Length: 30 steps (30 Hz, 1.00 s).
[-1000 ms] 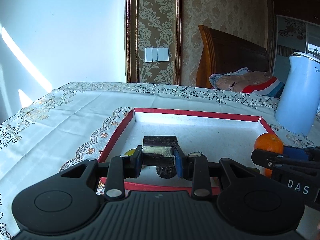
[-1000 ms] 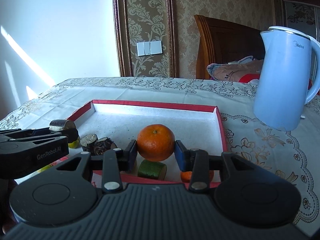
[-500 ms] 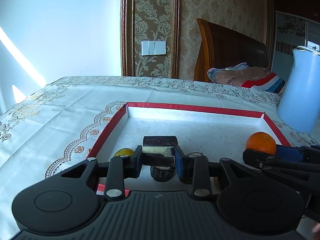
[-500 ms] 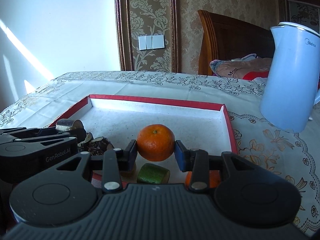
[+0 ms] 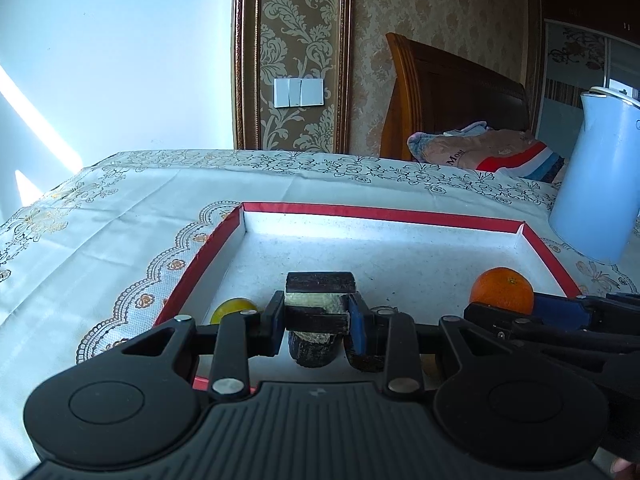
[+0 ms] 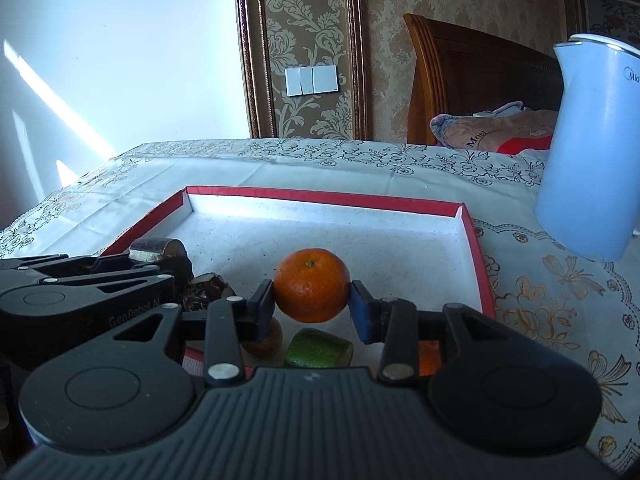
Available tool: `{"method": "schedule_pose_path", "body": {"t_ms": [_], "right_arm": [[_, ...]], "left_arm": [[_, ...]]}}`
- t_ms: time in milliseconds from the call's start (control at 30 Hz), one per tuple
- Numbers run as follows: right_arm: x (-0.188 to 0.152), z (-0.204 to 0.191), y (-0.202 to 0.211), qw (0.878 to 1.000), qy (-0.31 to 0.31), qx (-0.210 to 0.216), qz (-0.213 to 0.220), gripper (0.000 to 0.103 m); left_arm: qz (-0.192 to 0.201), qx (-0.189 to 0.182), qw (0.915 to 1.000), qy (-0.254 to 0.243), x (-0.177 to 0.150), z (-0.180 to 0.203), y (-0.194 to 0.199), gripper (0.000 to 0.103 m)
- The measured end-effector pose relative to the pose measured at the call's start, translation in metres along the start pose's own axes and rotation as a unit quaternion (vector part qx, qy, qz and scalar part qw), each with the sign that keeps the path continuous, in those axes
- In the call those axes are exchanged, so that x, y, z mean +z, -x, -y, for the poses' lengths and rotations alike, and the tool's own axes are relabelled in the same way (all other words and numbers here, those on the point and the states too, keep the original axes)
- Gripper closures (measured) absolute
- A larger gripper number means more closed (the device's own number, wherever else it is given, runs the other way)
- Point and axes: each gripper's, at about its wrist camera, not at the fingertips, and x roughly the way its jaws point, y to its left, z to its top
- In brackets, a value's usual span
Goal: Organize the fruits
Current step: 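Carry the tangerine with the right gripper while the left gripper carries the dark slice over the tray, then lower the dark cylinder slice into the tray and open the left gripper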
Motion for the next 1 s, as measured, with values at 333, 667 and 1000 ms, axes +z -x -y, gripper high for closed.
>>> {"method": "schedule_pose_path", "body": {"t_ms": [333, 667, 1000], "right_arm": [[-0.005, -0.003, -0.01, 1.0, -0.002, 0.018, -0.013, 0.065], [-0.006, -0.004, -0.011, 1.0, -0.002, 0.019, -0.008, 0.065], [-0.006, -0.006, -0.011, 1.0, 0.006, 0.023, -0.003, 0.064]], "left_arm": [[0.008, 0.003, 0.9999, -0.005, -0.002, 0.001, -0.003, 0.071], [0.007, 0.013, 0.9999, 0.004, -0.003, -0.004, -0.006, 0.057], [0.013, 0.03, 0.9994, 0.007, -0.005, -0.01, -0.006, 0.037]]}}
